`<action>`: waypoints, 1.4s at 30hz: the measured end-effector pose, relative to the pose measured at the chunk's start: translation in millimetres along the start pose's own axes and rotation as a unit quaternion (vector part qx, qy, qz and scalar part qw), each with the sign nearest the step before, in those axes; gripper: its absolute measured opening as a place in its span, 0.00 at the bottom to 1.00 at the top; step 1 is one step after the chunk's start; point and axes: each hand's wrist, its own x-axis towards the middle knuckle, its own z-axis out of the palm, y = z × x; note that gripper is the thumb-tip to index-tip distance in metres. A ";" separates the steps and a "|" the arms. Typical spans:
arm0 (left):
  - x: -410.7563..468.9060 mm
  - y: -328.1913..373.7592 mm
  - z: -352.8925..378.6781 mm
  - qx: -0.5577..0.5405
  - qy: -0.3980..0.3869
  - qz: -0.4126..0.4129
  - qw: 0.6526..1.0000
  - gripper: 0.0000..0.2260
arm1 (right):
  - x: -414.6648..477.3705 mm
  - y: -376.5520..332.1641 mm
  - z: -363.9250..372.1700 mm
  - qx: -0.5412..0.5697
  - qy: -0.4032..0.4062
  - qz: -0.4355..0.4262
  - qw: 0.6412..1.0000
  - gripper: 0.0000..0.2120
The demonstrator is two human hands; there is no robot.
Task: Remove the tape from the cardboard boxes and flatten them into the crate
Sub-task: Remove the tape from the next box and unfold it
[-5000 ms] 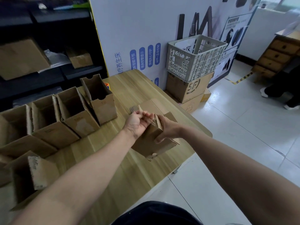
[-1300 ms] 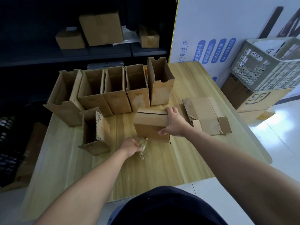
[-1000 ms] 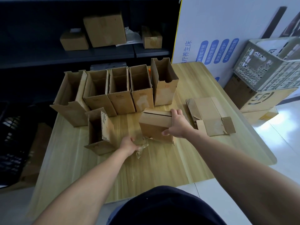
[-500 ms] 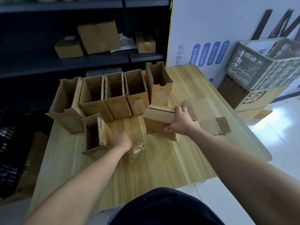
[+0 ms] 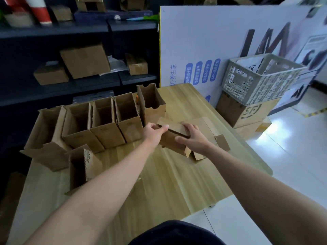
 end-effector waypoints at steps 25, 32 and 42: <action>-0.1 18.8 62.2 0.249 -0.068 0.070 0.964 0.10 | -5.0 12.6 -41.4 -0.039 0.258 0.064 0.963 0.29; 2.8 3.7 62.7 0.063 -0.029 0.087 0.994 0.13 | 3.1 13.1 -39.3 0.040 0.255 0.161 0.953 0.36; 16.6 8.0 55.4 -0.220 -0.006 -0.060 0.974 0.19 | -4.1 22.1 -43.4 0.010 0.078 0.051 0.996 0.25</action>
